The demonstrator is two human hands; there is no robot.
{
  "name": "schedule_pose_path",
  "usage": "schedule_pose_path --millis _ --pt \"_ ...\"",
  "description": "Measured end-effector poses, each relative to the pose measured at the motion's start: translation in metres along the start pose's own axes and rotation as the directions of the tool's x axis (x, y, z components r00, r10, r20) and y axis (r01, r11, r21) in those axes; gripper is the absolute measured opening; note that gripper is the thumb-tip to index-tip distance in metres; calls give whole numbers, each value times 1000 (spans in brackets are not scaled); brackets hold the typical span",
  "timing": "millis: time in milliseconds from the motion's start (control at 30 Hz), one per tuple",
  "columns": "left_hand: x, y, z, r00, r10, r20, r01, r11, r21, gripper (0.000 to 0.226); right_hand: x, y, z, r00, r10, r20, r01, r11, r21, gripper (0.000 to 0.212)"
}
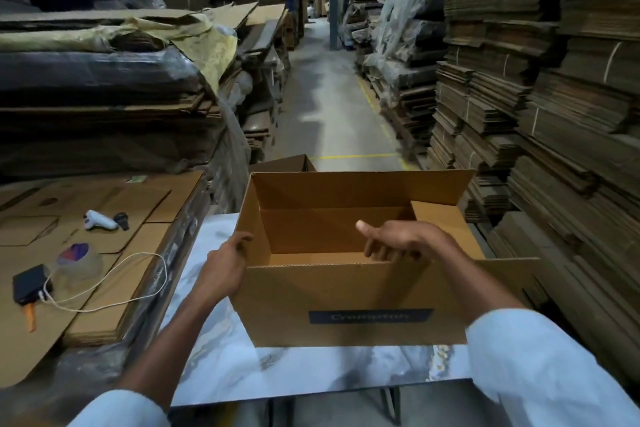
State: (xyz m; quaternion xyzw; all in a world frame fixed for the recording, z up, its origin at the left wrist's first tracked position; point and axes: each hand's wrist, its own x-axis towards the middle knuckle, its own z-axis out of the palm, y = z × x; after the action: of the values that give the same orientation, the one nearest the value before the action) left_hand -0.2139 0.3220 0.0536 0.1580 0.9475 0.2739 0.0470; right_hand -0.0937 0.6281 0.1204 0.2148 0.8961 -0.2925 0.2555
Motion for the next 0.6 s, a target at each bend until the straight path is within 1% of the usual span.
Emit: schedule_pose_path --millis 33,67,133,167,233,300,367,400,467,500,567,600 --pt "0 1 1 1000 4 -12 -4 1000 0 43 5 6 -7 996 83 -29 -85 995 -46 66" --pt "0 1 1 1000 3 -22 -3 1000 1 42 11 15 -10 982 166 -85 -176 977 -120 49" --pt "1 2 3 999 8 -39 -8 1000 6 42 24 41 -7 932 286 -220 -339 903 -262 20" --pt "2 2 3 999 11 -40 -11 1000 10 42 26 51 -5 905 325 -273 -398 873 -280 14" --pt "2 1 4 999 13 -36 -12 1000 10 41 30 67 -4 886 344 -311 -433 854 -289 18" --pt "2 0 4 999 12 -37 -12 1000 2 40 26 69 -9 893 334 -301 -429 833 -349 26" --pt "4 -3 3 999 13 -43 -13 1000 5 40 21 71 -18 904 264 -336 -402 794 -457 22" --pt "5 -4 3 999 16 -46 -16 1000 5 40 15 74 -24 895 203 -397 -396 772 -497 16" --pt "5 -6 4 999 24 -43 -24 1000 11 40 2 94 -38 824 115 -554 -417 786 -457 5" --pt "5 -6 4 999 27 -40 -26 1000 16 40 -6 106 -47 778 112 -619 -439 801 -406 3" --pt "5 -5 6 998 33 -44 -32 999 23 40 -18 137 -67 697 172 -697 -487 826 -284 7" --pt "6 -4 7 998 34 -47 -33 999 22 40 -25 153 -74 673 211 -709 -497 839 -222 6"
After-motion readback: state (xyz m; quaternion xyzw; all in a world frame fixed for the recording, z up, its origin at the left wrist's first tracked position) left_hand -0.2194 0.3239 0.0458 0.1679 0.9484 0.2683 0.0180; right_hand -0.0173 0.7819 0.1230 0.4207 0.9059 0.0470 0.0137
